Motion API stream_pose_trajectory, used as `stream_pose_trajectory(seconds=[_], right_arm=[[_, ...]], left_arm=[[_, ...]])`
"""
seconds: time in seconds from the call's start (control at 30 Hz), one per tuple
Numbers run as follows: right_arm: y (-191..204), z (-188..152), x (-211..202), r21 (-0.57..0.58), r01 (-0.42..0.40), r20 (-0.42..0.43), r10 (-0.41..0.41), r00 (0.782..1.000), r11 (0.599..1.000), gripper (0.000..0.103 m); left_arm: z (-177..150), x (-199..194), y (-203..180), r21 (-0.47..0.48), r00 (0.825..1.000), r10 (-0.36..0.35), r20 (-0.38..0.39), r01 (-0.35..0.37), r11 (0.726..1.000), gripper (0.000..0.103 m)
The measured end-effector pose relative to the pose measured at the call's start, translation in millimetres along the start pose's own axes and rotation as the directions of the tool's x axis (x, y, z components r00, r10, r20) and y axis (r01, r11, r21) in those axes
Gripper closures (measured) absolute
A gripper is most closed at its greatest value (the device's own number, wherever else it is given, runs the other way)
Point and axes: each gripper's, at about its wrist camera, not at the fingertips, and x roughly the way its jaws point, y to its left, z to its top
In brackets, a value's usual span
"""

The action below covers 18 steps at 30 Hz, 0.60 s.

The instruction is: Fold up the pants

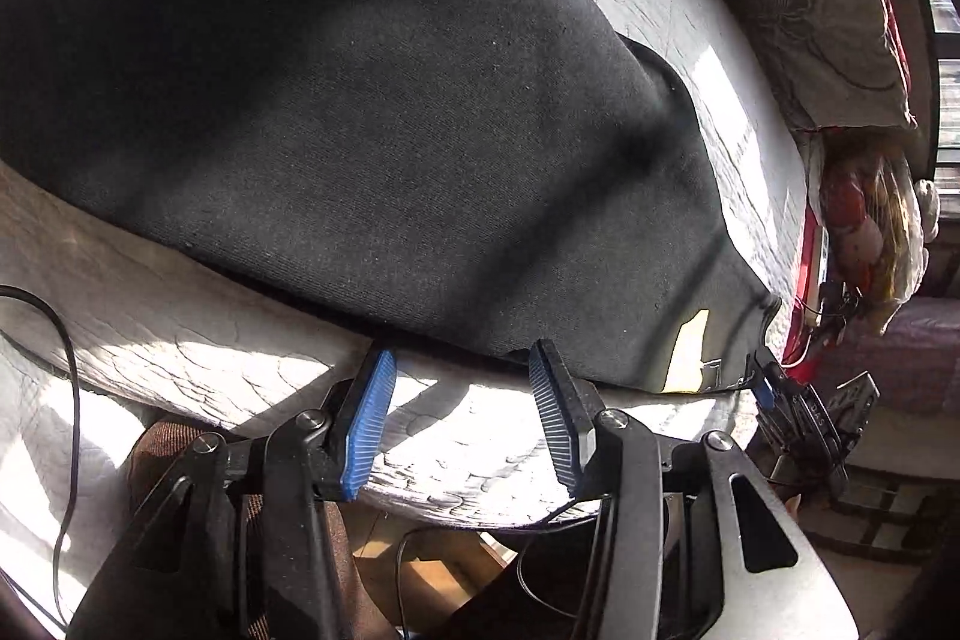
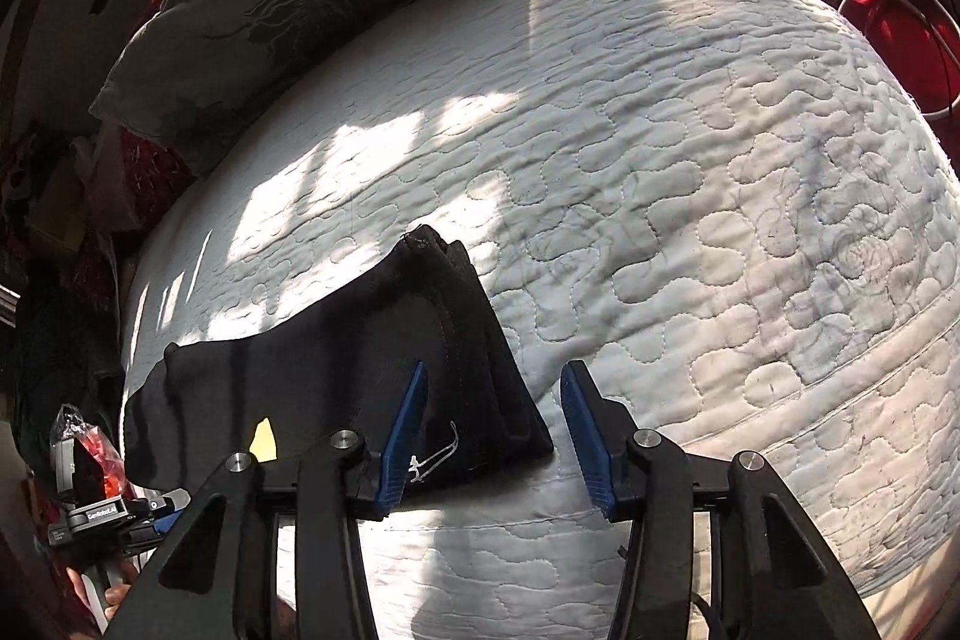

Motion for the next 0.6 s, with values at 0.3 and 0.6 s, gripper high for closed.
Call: stream_pose_trajectory(seconds=[0.3, 0.6], right_arm=[[7, -1, 0, -0.048, -0.044, 0.012, 0.045, 0.999, 0.998, 0.090], [1, -8, 1, -0.030, -0.039, 0.004, 0.039, 0.999, 0.999, 0.090]], left_arm=[[11, 1, 7, -0.071, 1.000, -0.017, 0.016, 0.018, 0.997, 0.058], [17, -7, -12, -0.072, 0.997, 0.017, 0.076, -0.012, 0.997, 0.089]])
